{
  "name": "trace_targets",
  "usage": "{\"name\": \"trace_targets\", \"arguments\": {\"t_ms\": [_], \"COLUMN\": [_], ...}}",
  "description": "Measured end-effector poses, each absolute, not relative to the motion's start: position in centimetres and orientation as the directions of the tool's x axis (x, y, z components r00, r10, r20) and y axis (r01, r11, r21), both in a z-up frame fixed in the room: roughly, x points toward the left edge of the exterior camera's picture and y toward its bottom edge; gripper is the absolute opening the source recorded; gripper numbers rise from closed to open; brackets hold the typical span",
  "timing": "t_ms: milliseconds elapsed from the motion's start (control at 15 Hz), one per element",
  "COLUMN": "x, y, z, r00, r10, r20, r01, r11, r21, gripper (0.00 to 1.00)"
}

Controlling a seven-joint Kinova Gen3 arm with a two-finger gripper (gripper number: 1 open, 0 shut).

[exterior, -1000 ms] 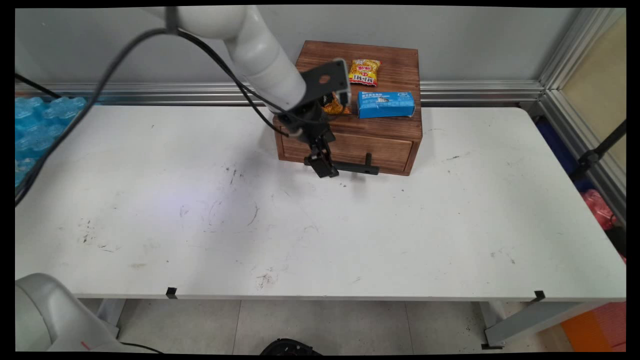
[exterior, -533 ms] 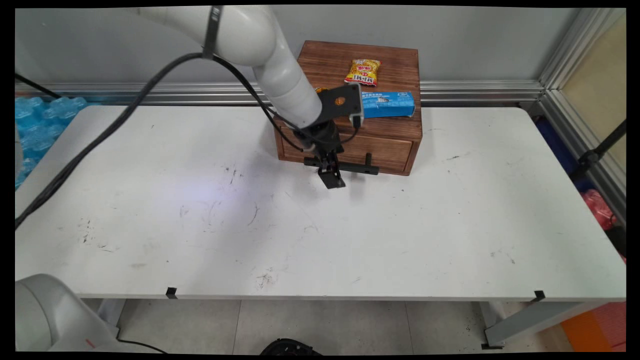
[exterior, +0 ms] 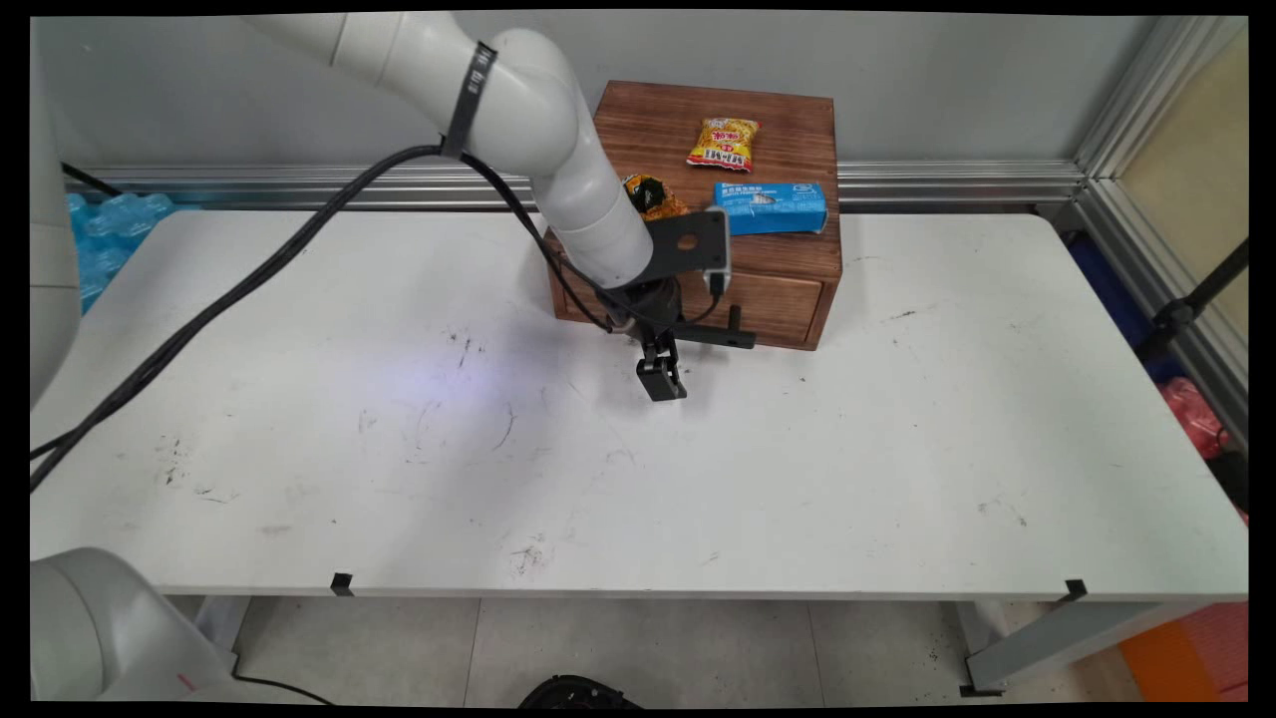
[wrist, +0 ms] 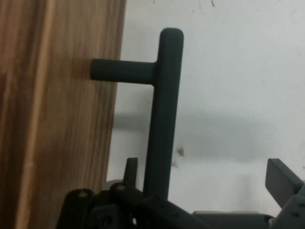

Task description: Open the drawer

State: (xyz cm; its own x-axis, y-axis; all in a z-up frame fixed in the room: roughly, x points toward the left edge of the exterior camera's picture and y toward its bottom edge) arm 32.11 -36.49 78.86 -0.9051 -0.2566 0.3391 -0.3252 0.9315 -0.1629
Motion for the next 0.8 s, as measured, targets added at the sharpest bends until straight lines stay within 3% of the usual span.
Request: {"name": "trace_targets", "arguments": {"t_ms": [800], "x": [31.2], "y": [-36.1], "z": [76.8], "r00": [-0.924], "r10": [-0.218], "r20": [0.313], "r01": [-0.277], "r11": [0.948], "r21": [-0.158], "gripper": [1.00]}}
